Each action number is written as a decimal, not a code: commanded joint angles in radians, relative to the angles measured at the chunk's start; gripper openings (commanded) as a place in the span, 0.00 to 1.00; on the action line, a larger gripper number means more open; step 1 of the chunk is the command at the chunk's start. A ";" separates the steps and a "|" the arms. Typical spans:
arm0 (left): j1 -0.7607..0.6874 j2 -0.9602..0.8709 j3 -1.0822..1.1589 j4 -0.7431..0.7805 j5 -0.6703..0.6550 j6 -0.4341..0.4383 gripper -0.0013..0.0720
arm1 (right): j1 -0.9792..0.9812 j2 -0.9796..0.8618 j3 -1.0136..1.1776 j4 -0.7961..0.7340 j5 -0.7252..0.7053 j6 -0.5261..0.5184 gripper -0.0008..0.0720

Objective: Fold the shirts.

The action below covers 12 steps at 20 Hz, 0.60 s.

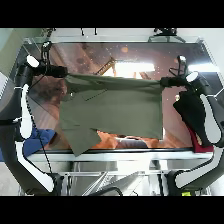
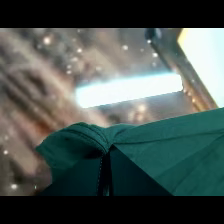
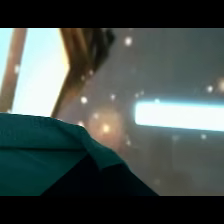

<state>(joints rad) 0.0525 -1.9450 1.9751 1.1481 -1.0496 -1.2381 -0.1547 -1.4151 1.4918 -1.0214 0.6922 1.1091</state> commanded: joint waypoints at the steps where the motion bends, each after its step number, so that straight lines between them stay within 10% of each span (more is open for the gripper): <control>1: -0.002 0.000 0.022 -0.026 -0.014 -0.003 0.04 | -0.001 0.014 0.040 0.160 -0.044 -0.115 0.03; 12: -0.013 0.000 0.022 -0.016 -0.123 -0.010 0.04 | 0.000 -0.010 0.076 0.084 0.363 -0.055 0.03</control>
<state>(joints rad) 0.0391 -1.9446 1.9965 1.1252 -1.1389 -1.2465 -0.1551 -1.4139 1.5684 -0.8661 0.9718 1.0134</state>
